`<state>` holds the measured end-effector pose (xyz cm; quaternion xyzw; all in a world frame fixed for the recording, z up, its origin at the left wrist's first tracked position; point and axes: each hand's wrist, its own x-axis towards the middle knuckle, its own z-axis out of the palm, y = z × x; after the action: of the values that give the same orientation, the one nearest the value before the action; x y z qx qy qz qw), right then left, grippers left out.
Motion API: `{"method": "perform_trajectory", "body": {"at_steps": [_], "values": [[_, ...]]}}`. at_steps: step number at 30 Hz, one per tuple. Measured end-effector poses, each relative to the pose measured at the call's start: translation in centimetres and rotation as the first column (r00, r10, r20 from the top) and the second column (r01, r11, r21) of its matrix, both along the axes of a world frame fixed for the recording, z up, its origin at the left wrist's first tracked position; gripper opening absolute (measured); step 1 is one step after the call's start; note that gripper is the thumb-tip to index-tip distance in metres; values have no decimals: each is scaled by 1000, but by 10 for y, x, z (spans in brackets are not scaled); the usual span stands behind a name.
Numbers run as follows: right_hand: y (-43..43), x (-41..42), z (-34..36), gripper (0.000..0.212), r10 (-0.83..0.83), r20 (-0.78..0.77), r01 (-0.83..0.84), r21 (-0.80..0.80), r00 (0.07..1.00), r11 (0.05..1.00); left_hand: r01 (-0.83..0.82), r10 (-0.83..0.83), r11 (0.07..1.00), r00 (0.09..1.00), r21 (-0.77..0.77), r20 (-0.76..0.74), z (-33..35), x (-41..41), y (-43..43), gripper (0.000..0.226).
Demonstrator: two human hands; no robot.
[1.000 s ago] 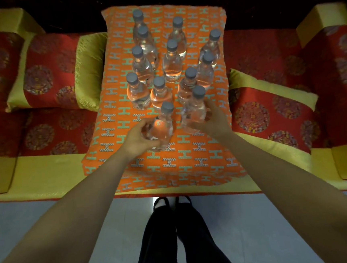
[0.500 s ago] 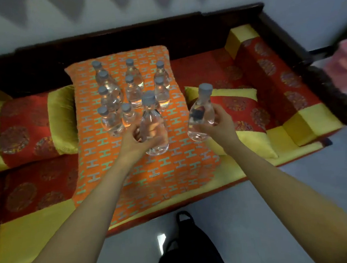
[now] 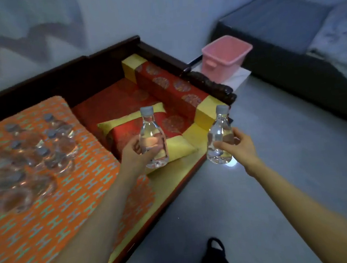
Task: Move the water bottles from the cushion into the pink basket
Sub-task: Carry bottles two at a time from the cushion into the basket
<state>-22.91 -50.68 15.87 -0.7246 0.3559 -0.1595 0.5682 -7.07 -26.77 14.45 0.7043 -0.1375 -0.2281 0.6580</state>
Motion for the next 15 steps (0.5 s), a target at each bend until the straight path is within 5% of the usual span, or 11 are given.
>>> {"method": "perform_trajectory", "body": {"at_steps": [15], "values": [[-271, -109, 22, 43, -133, 18, 133, -31, 991, 991, 111, -110, 994, 993, 14, -35, 9, -77, -318, 53]]}}
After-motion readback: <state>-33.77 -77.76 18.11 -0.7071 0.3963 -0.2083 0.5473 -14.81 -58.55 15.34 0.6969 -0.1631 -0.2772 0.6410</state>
